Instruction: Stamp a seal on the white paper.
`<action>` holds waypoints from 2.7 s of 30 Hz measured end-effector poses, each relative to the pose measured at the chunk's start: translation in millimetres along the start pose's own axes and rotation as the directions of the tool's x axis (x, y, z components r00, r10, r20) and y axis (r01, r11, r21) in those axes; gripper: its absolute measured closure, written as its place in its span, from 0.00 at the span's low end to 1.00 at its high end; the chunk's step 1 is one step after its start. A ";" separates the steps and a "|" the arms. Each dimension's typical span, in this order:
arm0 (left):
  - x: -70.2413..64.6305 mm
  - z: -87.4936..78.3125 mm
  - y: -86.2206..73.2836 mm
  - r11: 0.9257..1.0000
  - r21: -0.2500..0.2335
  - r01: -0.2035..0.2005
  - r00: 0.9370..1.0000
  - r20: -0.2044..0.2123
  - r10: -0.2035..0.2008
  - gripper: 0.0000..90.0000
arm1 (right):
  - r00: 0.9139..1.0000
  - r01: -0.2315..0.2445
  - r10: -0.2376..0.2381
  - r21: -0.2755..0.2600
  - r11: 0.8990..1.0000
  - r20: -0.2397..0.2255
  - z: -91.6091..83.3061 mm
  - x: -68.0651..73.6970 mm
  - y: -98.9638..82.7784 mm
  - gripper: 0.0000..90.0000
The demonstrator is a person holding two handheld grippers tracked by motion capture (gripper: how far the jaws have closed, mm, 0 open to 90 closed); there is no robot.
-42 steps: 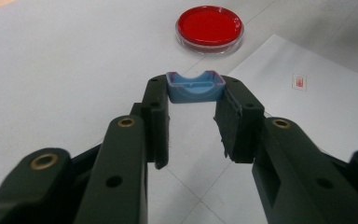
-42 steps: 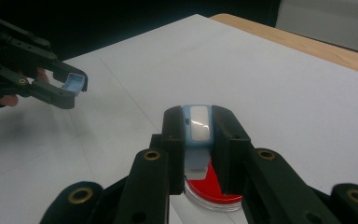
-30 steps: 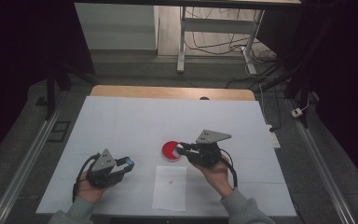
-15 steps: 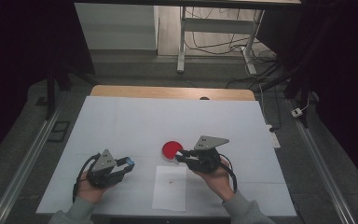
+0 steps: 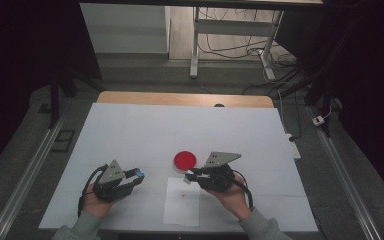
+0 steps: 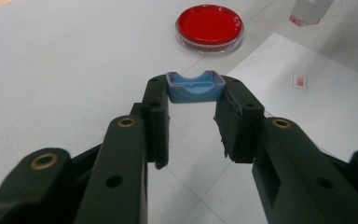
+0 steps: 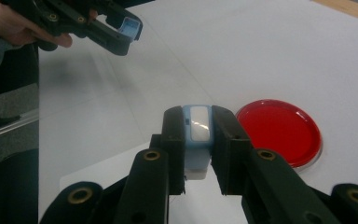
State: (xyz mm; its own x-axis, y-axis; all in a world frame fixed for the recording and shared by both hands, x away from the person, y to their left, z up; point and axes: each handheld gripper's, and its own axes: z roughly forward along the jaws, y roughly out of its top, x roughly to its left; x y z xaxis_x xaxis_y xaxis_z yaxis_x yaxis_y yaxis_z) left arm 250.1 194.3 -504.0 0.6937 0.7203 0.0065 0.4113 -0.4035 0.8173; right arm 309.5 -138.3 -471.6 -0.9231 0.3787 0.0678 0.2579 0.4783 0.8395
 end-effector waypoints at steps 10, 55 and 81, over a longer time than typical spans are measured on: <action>-0.1 0.1 0.0 1.000 0.000 0.000 1.000 0.001 0.000 0.72 | 1.000 0.015 -0.015 0.040 0.999 -0.012 4.7 5.4 -6.0 0.83; -0.1 0.8 -0.2 1.000 0.004 -0.002 1.000 0.004 0.002 0.72 | 0.984 0.145 -0.128 0.141 0.979 -0.122 20.8 33.6 -22.5 0.83; -0.9 0.5 -0.1 1.000 0.004 0.001 1.000 0.004 -0.001 0.72 | 0.982 0.158 -0.133 0.209 0.965 -0.132 28.9 36.2 -24.7 0.84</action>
State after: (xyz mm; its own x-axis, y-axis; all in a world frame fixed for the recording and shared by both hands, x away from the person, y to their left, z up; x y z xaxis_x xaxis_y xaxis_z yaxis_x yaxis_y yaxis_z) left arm 249.8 193.4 -504.3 0.6958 0.7183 0.0035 0.4145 -0.4054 0.8148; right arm 278.0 -113.5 -505.5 -0.9786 0.2039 0.0263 0.1622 0.6870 0.7083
